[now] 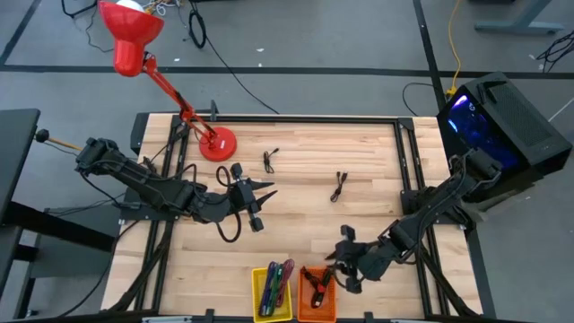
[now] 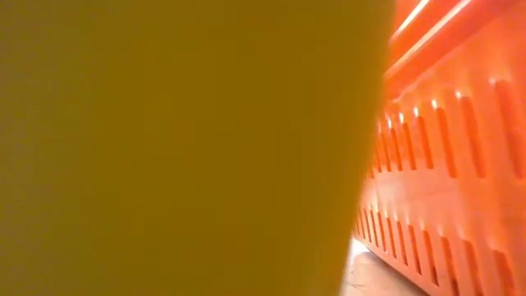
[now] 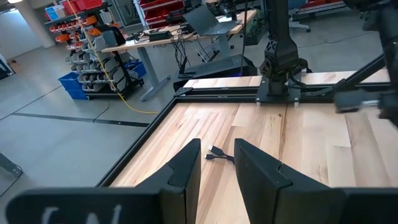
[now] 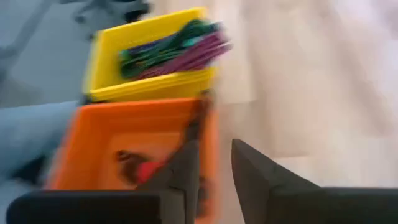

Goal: Pick & Place USB Port
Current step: Put the right black USB cable into the orange bin

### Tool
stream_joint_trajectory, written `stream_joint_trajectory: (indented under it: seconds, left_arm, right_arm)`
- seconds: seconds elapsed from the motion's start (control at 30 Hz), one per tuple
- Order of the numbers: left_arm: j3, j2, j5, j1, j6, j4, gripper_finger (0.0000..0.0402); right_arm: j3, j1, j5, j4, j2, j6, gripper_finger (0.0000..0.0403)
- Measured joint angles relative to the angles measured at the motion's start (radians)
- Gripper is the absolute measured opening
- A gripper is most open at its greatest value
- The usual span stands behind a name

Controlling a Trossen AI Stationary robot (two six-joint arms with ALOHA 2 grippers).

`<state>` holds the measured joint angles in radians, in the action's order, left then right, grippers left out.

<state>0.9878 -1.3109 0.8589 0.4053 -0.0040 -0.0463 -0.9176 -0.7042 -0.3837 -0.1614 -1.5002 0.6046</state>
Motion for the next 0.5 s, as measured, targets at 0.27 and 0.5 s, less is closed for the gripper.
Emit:
stream_joint_trajectory:
  seconds: [0.27,0.5]
  left_arm:
    - [0.0,0.0,0.0,0.0,0.0,0.025,0.0103]
    - [0.0,0.0,0.0,-0.017,-0.004,0.024,0.0103]
  right_arm:
    - [0.0,0.082,-0.159,-0.318,0.004,0.033,0.0096]
    - [0.001,0.227,-0.22,-0.479,0.01,-0.12,0.0105]
